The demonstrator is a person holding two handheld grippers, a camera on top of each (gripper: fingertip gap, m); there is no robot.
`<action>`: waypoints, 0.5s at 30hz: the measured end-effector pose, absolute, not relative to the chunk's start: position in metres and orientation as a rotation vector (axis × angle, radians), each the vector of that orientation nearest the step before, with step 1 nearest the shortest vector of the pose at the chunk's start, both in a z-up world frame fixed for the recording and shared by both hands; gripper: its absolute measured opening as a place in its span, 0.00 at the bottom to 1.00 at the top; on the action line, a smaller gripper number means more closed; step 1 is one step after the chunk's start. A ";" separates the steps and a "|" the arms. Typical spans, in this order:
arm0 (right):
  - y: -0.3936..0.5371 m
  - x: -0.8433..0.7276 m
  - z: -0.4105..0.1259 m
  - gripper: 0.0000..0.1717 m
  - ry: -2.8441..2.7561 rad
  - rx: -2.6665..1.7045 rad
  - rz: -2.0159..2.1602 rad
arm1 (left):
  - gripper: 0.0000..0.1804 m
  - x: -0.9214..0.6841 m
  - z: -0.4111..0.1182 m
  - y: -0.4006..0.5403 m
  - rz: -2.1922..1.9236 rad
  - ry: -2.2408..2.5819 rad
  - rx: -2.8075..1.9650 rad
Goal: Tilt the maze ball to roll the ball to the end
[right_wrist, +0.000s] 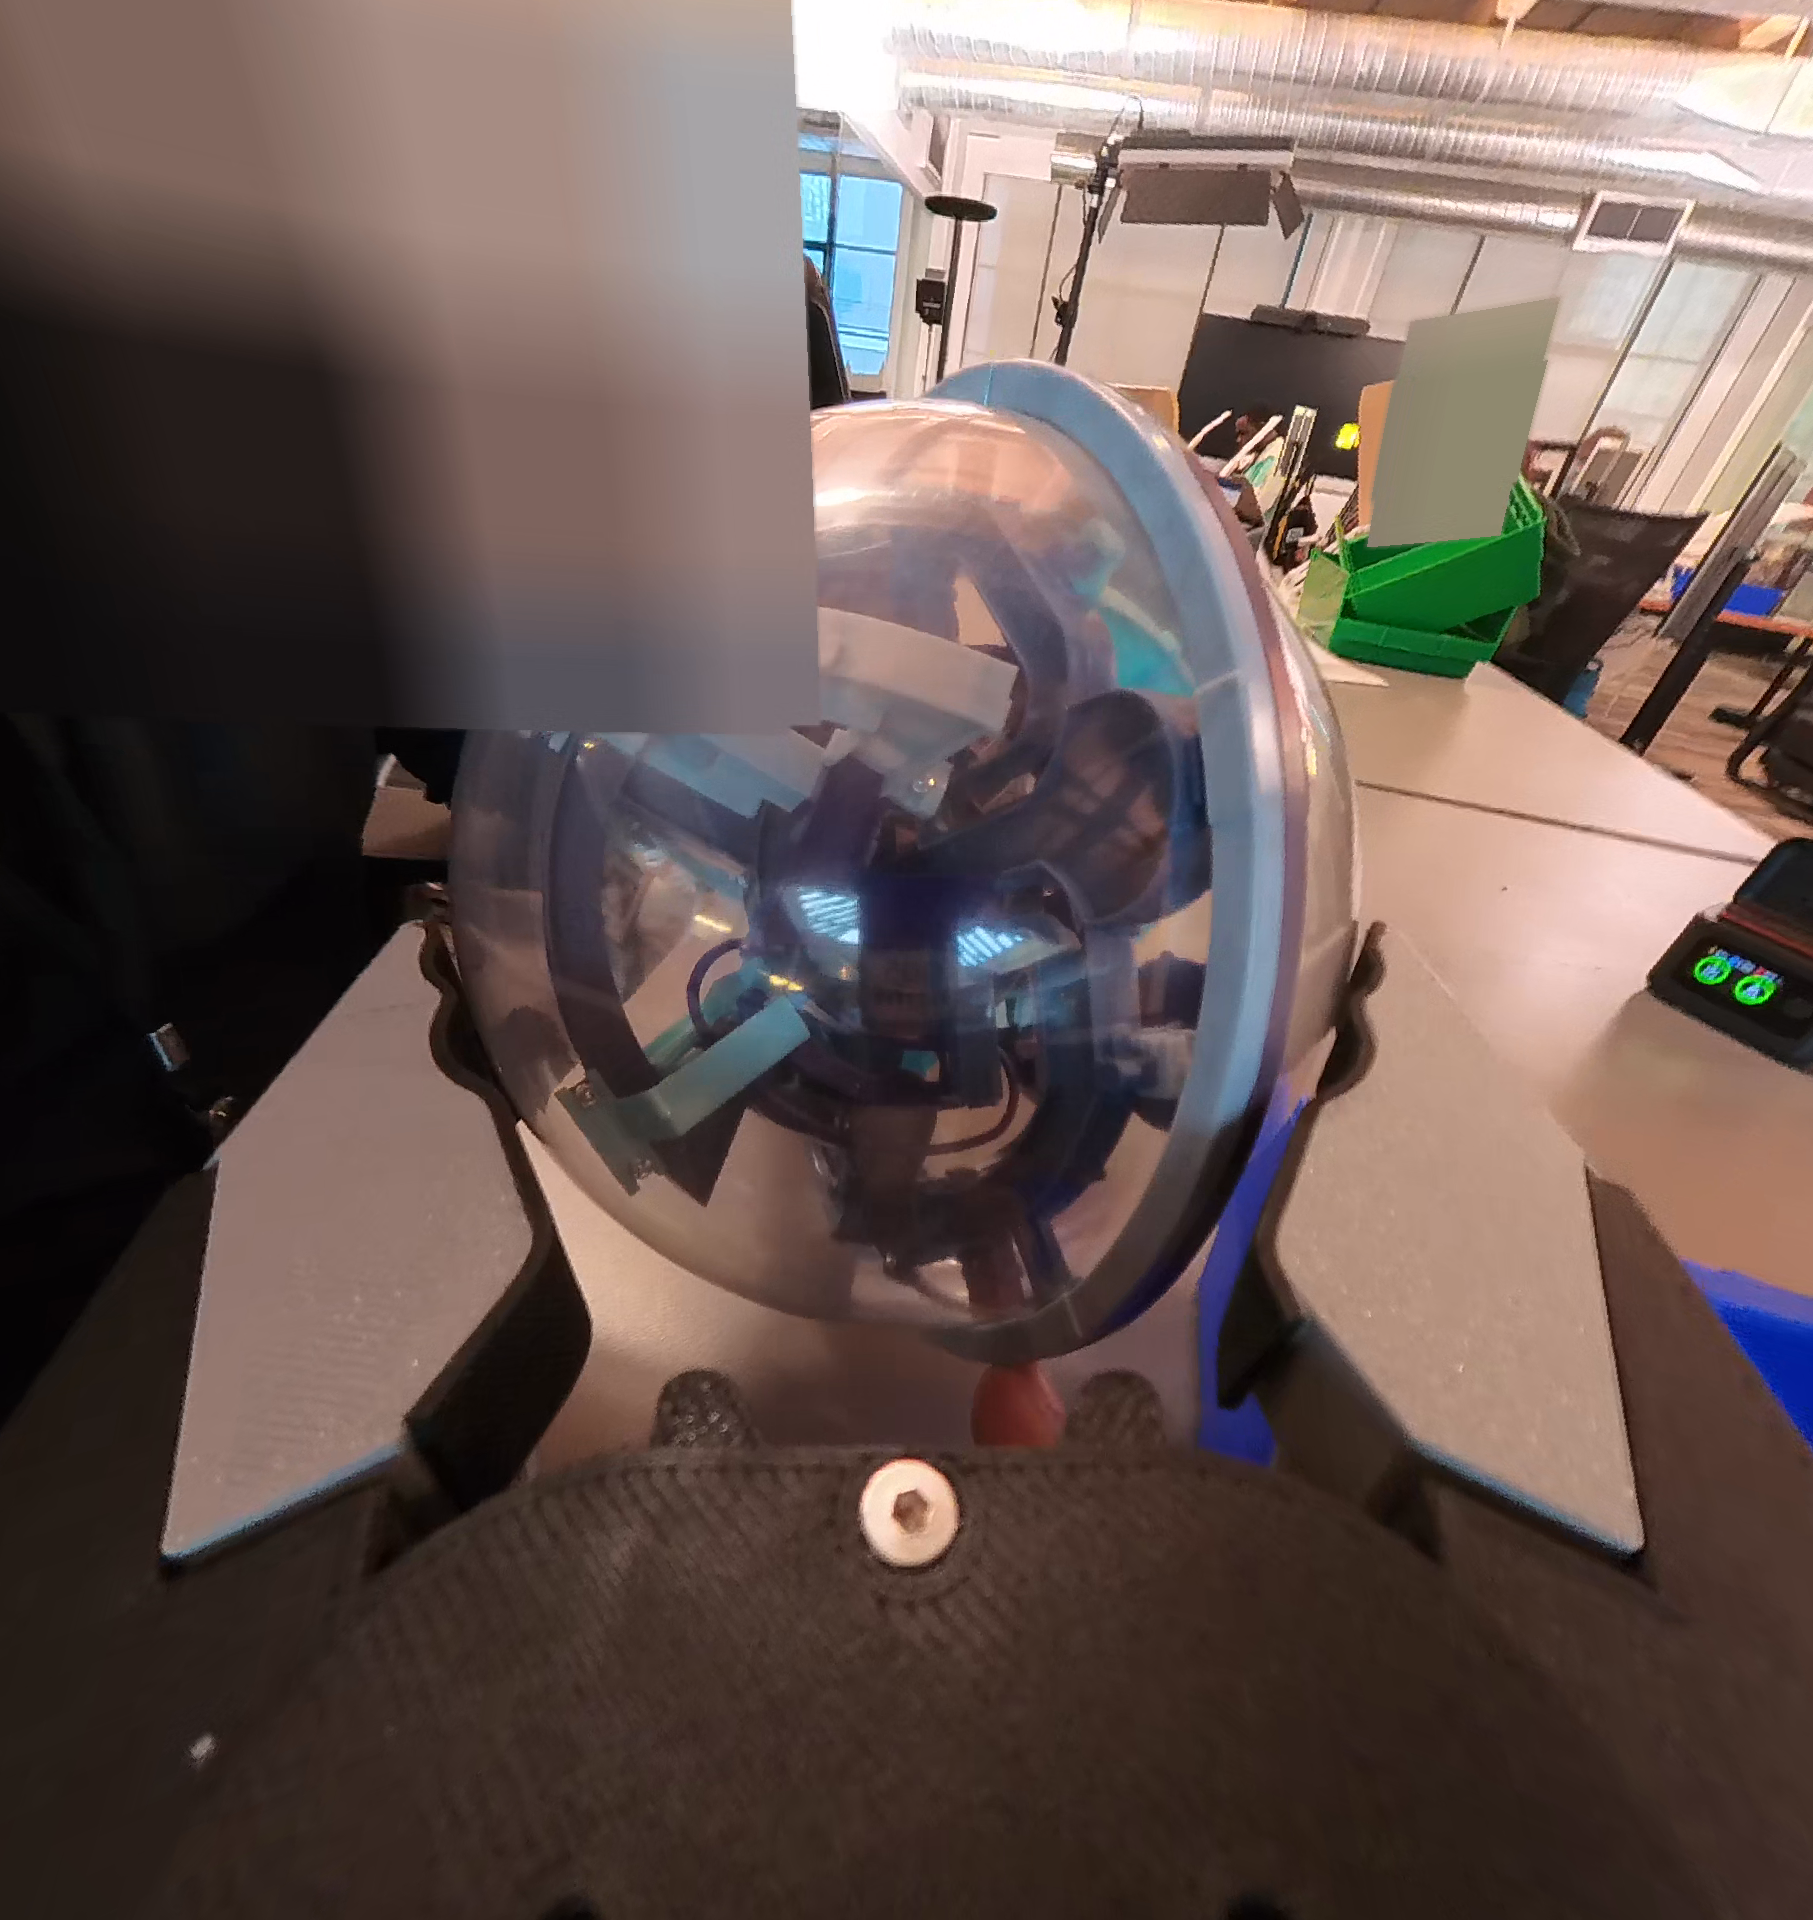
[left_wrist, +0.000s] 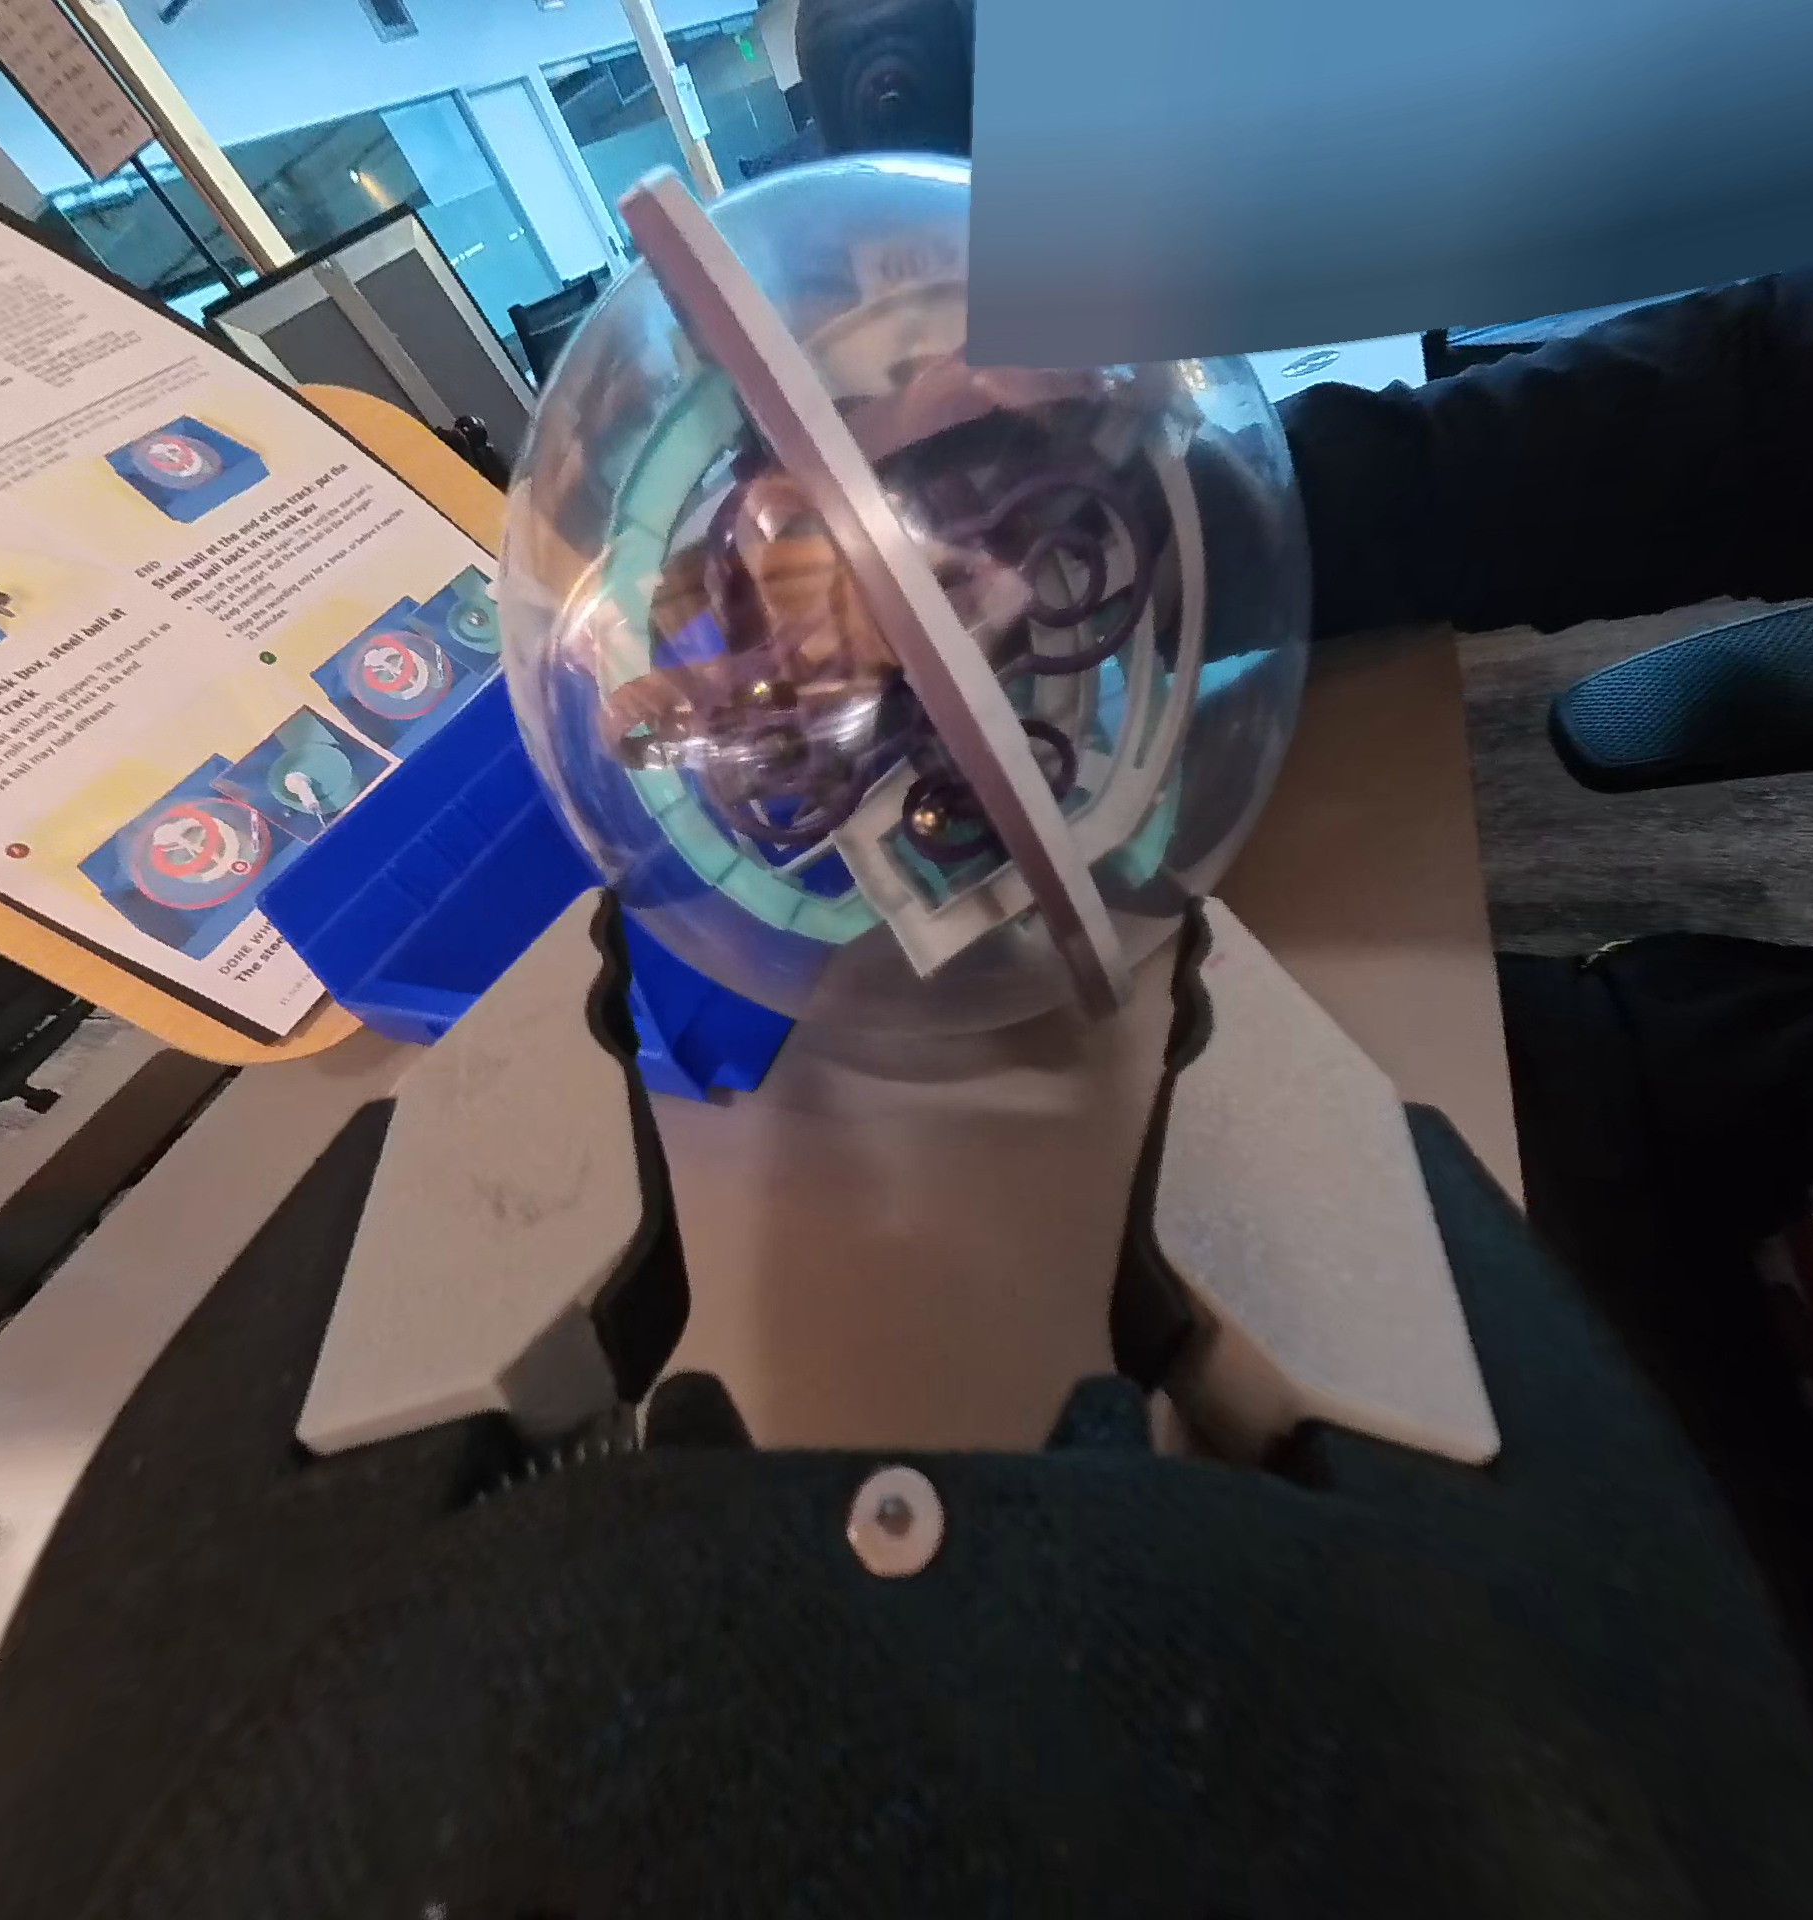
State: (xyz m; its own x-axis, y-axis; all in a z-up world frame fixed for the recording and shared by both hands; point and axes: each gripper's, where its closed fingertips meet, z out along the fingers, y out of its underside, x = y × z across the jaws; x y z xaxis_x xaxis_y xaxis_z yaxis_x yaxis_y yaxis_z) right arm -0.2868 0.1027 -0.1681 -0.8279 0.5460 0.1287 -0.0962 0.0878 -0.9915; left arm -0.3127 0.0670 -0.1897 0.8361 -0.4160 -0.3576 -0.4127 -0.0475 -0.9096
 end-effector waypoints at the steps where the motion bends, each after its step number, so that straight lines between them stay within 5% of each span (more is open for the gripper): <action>1: 0.103 -0.287 -0.168 0.91 -1.900 -0.452 1.799 | 0.57 -0.313 -0.190 0.068 -0.013 0.649 -1.666; 15: 0.104 -0.287 -0.162 0.91 -1.868 -0.469 1.877 | 0.57 -0.312 -0.182 0.066 -0.050 0.617 -1.667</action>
State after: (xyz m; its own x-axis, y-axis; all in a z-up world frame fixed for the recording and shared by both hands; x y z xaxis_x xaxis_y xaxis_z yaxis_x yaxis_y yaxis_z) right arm -0.2870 0.1040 -0.1616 -0.8414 0.5356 0.0725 -0.0750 0.0171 -0.9970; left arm -0.3117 0.0664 -0.1822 0.8537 -0.4198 -0.3082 -0.3653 -0.0607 -0.9289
